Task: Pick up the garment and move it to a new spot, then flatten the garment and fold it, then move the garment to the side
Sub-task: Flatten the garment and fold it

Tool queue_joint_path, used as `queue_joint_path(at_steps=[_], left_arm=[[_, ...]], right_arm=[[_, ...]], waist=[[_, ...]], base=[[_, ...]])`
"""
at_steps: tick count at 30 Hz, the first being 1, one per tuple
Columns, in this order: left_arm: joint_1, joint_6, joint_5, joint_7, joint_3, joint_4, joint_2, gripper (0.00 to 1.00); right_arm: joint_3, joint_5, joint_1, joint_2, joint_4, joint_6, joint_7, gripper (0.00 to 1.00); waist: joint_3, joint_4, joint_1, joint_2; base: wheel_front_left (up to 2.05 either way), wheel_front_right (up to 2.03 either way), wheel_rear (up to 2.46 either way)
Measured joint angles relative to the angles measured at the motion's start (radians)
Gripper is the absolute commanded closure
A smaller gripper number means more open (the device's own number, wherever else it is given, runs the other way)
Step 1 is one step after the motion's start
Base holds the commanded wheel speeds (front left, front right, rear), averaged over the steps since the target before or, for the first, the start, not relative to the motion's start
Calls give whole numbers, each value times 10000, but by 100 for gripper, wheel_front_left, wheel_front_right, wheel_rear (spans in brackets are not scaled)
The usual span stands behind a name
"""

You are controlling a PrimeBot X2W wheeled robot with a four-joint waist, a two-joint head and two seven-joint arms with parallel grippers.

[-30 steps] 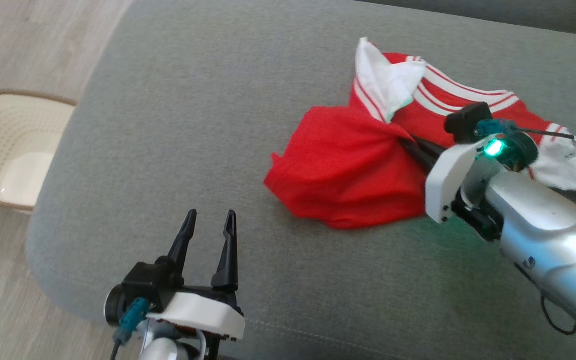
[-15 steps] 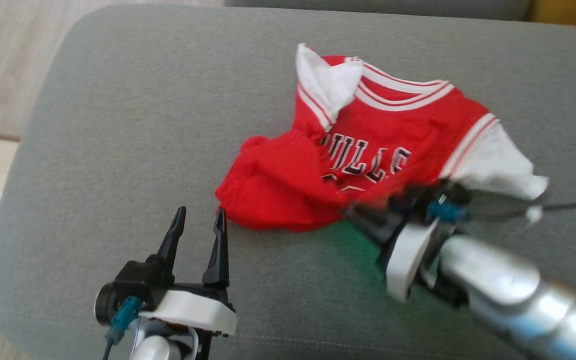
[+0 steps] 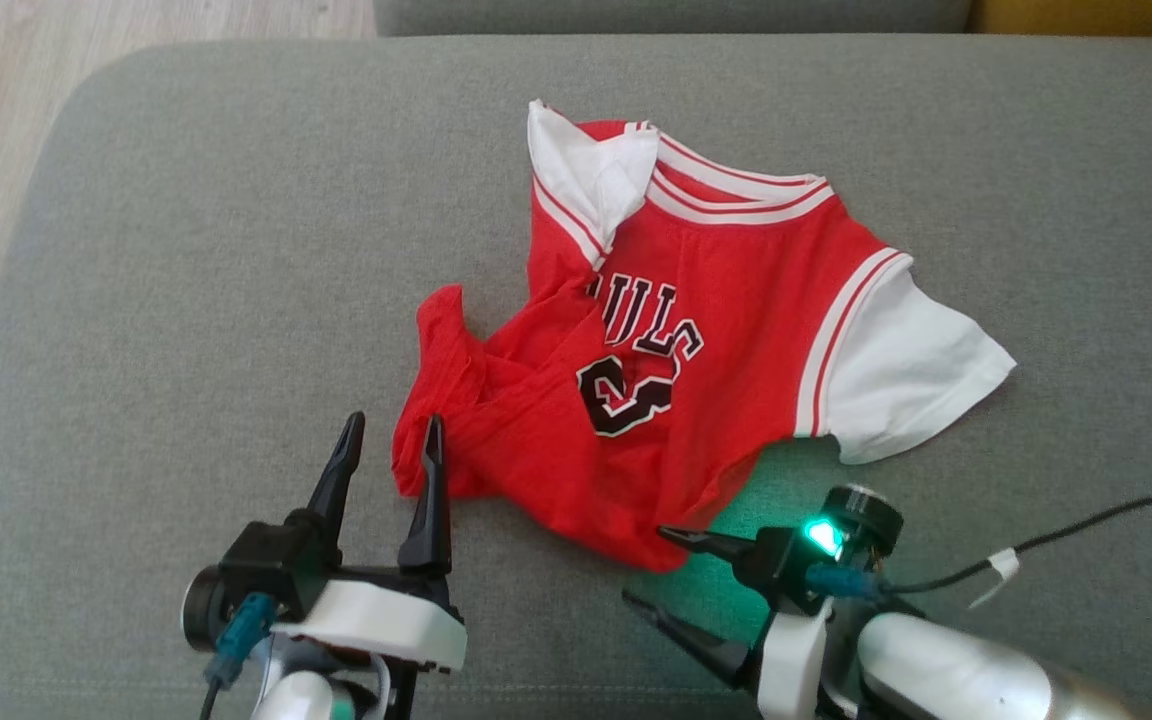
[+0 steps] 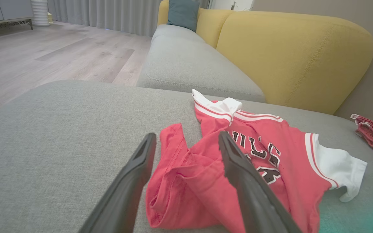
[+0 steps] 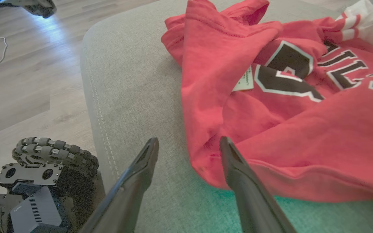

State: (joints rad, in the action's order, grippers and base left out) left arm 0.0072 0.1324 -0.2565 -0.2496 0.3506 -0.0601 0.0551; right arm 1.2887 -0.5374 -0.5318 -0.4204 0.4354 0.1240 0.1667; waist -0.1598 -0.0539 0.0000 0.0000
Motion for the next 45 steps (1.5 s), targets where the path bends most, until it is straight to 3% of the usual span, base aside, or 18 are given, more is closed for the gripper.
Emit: queue_joint_path(at_steps=[8, 16, 20, 25, 31, 39, 45], left_arm=[[191, 15, -4, 0, 42, -52, 0, 0], [425, 86, -107, 0, 270, 6, 2, 0], [421, 88, -199, 0, 382, 61, 2, 0], [284, 142, -255, 0, 602, 65, 0, 0], [88, 186, -477, 0, 734, 67, 0, 0], [80, 355, -719, -2, 957, 100, -2, 0], [79, 362, -719, 0, 1022, 176, -2, 0]], right_arm=[[-316, -805, 93, -430, -418, 0, 387, 0], [-2573, -514, -74, -746, 0, 0, 372, 0], [-3289, -113, -573, -351, 976, 0, 153, 0], [-3319, 652, -1634, 301, 2380, 0, -12, 0], [-4301, -756, -2136, 1262, 4410, 0, -706, 0], [-4596, -2027, -2371, 1544, 5923, 0, -1055, 0], [-4828, -2577, -2857, 1712, 6665, 0, -982, 0]], waist=[[377, 89, 0, 0], [564, -219, 0, 0], [469, -588, 0, 0], [240, -1248, 0, 0], [-29, -2243, 0, 0], [-365, -3526, 0, 0], [-618, -4010, 0, 0]], base=[[0, 0, 0], [0, 0, 0], [0, 0, 0], [0, 0, 0], [0, 0, 0], [0, 0, 0], [0, 0, 0]])
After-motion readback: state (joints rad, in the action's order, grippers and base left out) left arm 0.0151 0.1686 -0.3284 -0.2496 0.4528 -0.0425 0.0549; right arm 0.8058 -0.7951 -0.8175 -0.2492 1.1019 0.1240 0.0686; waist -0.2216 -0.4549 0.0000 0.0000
